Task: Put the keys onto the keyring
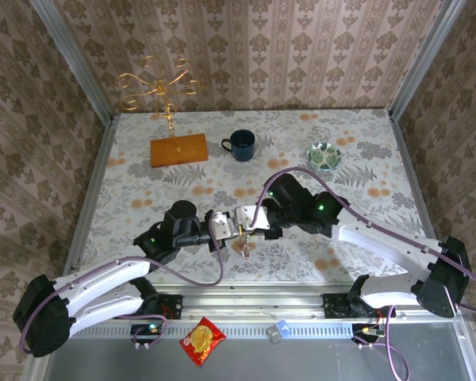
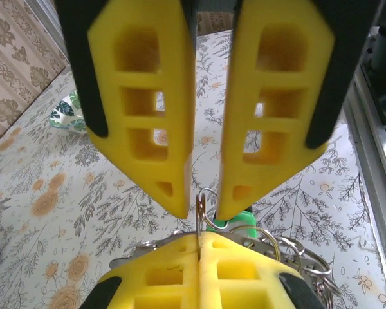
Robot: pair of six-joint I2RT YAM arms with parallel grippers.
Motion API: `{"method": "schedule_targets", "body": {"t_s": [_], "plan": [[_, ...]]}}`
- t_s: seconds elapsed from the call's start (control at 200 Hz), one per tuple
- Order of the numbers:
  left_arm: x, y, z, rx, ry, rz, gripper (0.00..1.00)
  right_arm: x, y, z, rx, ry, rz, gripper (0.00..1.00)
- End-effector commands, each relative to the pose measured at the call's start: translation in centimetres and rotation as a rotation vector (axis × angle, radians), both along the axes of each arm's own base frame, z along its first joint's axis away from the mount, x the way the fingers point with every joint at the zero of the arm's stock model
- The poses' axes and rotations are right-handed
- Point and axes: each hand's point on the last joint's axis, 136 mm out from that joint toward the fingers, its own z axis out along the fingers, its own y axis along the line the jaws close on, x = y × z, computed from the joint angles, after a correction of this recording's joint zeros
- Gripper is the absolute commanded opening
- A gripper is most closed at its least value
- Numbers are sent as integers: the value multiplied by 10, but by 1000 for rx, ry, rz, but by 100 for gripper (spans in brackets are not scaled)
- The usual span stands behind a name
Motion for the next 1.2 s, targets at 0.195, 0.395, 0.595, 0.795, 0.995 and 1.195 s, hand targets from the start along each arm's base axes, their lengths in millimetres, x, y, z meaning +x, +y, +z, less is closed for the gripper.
{"method": "schedule_targets", "body": {"t_s": [0.195,0.395,0.595,0.795,0.995,1.195], "plan": [[-7,-5,25,-161,-14,-33,0,0,-9,21,317,129,-43,37],[-12,-7,27,-194,2,-57,0,3,-6,7,336,169,-64,37],[-13,-7,27,-206,6,-61,0,5,-5,-3,332,193,-72,29],[-14,-8,27,-209,12,-66,0,5,-4,0,344,198,-64,13],[-9,-6,25,-203,7,-40,4,-1,-4,3,334,204,-36,0],[-3,-3,21,-137,-3,-3,24,-1,-10,4,263,195,-40,0]]}}
